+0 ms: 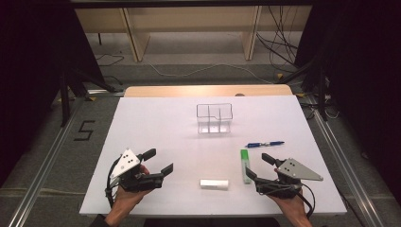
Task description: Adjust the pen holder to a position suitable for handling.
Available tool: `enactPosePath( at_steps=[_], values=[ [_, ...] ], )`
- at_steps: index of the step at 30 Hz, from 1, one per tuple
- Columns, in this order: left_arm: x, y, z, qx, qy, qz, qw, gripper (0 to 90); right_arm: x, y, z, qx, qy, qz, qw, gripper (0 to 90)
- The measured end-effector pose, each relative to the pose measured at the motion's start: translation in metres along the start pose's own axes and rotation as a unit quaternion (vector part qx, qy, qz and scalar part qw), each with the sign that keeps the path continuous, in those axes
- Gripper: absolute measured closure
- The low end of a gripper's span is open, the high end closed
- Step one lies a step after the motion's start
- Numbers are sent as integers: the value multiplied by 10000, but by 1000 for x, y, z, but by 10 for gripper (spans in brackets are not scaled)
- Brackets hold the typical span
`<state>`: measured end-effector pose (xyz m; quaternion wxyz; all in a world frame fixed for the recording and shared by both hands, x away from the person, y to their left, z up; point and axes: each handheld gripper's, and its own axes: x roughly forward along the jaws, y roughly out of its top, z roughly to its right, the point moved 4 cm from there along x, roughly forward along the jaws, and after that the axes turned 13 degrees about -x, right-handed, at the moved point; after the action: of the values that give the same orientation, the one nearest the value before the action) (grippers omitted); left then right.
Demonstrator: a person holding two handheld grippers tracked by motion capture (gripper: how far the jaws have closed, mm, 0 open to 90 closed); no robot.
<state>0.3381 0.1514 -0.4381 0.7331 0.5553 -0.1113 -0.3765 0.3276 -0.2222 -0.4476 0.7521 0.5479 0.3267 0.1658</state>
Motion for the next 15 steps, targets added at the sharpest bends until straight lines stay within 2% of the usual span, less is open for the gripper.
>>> enactPosePath(
  at_steps=[10,15],
  values=[
    [0,0,0,-26,2,16,10000,153,0,1,3,14,-65,4,10000,244],
    [0,0,0,-26,5,18,10000,153,-1,5,7,-31,-167,2,9999,247]
  ],
)
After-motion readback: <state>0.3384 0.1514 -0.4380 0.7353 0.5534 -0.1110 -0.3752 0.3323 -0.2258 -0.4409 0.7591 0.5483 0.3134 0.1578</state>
